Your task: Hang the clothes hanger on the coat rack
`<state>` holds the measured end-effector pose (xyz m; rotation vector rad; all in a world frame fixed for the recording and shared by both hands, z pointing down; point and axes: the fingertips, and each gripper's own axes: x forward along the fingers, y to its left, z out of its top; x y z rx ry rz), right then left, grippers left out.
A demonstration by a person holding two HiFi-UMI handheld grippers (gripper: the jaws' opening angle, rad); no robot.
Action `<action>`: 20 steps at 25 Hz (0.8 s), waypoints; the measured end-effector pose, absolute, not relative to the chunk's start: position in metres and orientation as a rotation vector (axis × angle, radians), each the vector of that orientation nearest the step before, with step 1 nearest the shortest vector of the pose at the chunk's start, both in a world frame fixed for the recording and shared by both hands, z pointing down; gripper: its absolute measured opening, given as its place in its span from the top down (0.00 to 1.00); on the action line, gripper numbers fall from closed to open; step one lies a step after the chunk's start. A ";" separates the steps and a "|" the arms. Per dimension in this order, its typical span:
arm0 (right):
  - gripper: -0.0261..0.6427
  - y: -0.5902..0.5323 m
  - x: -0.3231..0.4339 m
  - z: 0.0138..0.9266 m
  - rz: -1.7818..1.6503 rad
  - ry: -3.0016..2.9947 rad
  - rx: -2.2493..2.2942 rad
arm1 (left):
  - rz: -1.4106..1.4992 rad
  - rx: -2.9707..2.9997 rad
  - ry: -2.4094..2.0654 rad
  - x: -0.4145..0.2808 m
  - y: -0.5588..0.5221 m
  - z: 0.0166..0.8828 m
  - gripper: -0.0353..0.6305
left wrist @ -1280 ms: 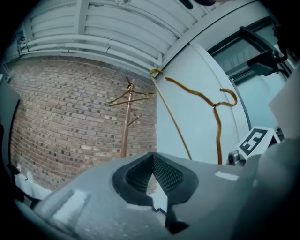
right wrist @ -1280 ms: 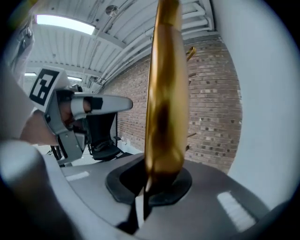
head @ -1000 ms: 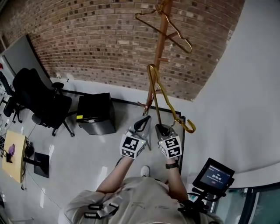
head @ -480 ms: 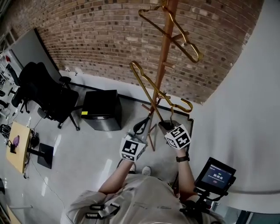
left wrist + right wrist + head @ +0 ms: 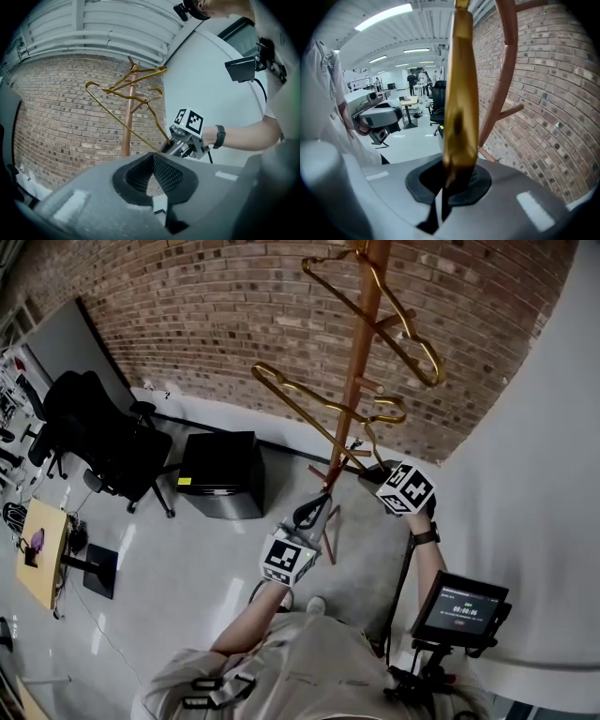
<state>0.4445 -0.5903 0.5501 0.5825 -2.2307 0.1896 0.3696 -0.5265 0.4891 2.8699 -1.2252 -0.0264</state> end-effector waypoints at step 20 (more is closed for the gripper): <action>0.95 -0.637 0.427 0.597 0.375 -2.186 0.383 | 0.079 2.832 -1.321 0.327 -0.560 0.515 0.95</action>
